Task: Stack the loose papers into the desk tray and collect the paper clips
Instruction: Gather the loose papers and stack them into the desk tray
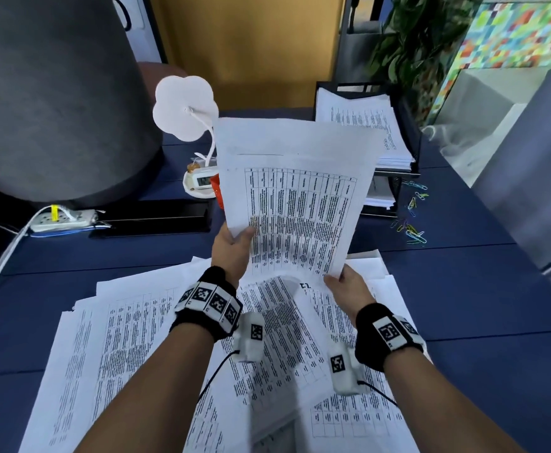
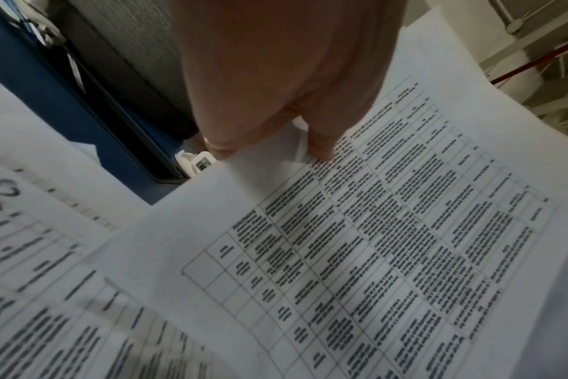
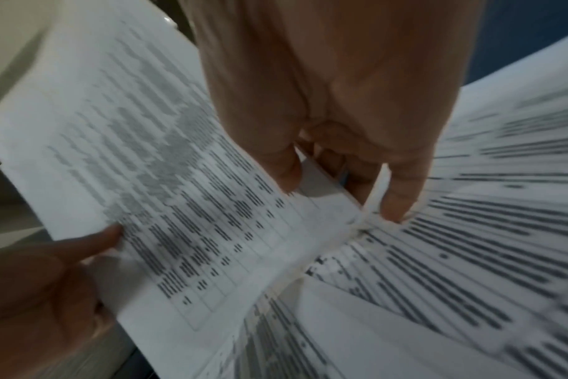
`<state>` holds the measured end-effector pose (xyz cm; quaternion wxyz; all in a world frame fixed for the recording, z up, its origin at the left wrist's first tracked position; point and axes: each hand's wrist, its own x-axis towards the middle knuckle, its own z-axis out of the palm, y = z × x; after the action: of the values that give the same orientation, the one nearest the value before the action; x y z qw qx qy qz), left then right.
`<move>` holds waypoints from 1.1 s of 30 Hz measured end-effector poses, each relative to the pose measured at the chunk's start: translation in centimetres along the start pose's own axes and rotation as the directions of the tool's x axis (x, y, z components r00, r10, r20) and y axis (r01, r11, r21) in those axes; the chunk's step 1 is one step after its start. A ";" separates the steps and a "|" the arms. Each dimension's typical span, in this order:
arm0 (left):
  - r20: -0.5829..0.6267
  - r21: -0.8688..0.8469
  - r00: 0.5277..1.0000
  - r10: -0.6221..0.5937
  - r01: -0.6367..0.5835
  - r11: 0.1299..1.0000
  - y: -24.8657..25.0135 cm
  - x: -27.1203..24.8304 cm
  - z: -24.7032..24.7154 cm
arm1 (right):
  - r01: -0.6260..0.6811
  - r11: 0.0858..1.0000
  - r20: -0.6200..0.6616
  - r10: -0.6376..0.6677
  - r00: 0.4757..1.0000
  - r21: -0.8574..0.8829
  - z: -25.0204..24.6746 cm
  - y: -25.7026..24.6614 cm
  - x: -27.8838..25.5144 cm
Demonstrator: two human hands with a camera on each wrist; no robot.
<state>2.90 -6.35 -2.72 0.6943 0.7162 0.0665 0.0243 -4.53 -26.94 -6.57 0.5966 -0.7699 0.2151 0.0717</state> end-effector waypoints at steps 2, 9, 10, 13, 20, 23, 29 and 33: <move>0.013 -0.008 1.000 -0.001 0.001 1.000 0.8 0.5 0.5 | -0.022 0.997 0.006 0.022 1.000 0.074 -0.4 0.4 -0.1; 0.102 0.008 0.995 0.010 -0.010 1.000 3.4 1.9 3.5 | -0.029 0.976 -0.073 0.045 0.996 0.216 -2.6 -0.3 0.2; 0.118 0.020 0.993 0.016 -0.018 1.000 3.8 1.8 4.0 | -0.037 0.977 -0.095 0.058 0.994 0.211 -3.0 -0.2 0.4; 0.134 0.046 0.991 0.017 -0.024 0.999 4.2 2.4 5.4 | -0.039 0.978 -0.158 0.072 0.985 0.206 -4.2 -0.4 0.8; 0.135 0.243 0.991 0.001 -0.034 0.969 4.5 3.5 8.4 | -0.005 0.945 -0.191 0.071 0.979 0.327 -7.2 -1.0 2.0; 0.165 0.307 0.985 -0.045 -0.008 0.952 4.5 3.8 9.7 | 0.014 0.929 -0.203 0.065 0.977 0.369 -8.5 -2.0 2.9; 0.197 0.390 0.939 -0.283 0.189 0.901 4.8 4.5 12.1 | 0.063 0.906 -0.238 0.043 0.970 0.419 -11.5 -4.6 5.8; 0.188 0.390 0.954 -0.232 0.145 0.909 5.5 5.4 13.5 | 0.091 0.904 -0.253 0.019 0.967 0.417 -13.2 -6.5 7.0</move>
<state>10.26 -19.24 2.02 0.5482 0.8226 0.0584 -0.1394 2.49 -39.96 0.32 0.7191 -0.6279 0.2850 -0.0862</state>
